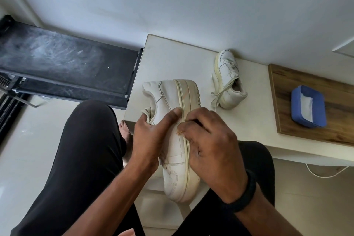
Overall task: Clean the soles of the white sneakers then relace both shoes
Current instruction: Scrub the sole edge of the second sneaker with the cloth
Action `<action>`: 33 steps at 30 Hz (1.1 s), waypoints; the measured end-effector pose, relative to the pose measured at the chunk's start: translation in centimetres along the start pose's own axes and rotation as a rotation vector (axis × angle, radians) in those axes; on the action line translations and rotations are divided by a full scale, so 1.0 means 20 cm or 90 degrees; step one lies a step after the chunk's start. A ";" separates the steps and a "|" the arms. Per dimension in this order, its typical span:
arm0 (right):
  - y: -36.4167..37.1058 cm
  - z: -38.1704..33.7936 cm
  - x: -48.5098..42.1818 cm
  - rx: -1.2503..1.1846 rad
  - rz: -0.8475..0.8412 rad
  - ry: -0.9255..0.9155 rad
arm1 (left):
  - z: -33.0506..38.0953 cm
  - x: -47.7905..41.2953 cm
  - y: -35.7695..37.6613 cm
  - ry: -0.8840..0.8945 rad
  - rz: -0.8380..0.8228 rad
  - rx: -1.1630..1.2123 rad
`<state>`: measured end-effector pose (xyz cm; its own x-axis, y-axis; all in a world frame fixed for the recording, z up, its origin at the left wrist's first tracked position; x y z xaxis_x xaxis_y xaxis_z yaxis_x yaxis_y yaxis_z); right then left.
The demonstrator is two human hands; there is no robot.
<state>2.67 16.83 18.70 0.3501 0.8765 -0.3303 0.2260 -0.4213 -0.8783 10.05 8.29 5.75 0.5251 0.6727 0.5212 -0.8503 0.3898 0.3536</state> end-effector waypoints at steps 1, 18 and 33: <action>0.00 0.01 0.00 -0.009 0.005 0.005 | 0.00 0.00 0.00 0.005 -0.002 -0.007; -0.05 0.03 -0.07 -0.018 0.010 0.039 | 0.02 0.01 0.04 0.035 -0.055 0.008; -0.16 0.11 -0.14 -0.016 0.118 0.094 | 0.05 -0.01 0.04 0.087 -0.087 -0.037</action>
<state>-1.01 16.24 21.65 0.5166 0.7409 -0.4292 0.1668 -0.5788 -0.7982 9.35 7.74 6.72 0.6299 0.6887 0.3590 -0.7738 0.5165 0.3667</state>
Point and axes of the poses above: each hand's wrist, its own x-axis away from the middle knuckle, its own y-axis out of the palm, z = x × y, the point moved 9 cm from there along -x, towards the middle knuckle, and after that the axes turned 1 degree about -y, right-handed, at the moved point
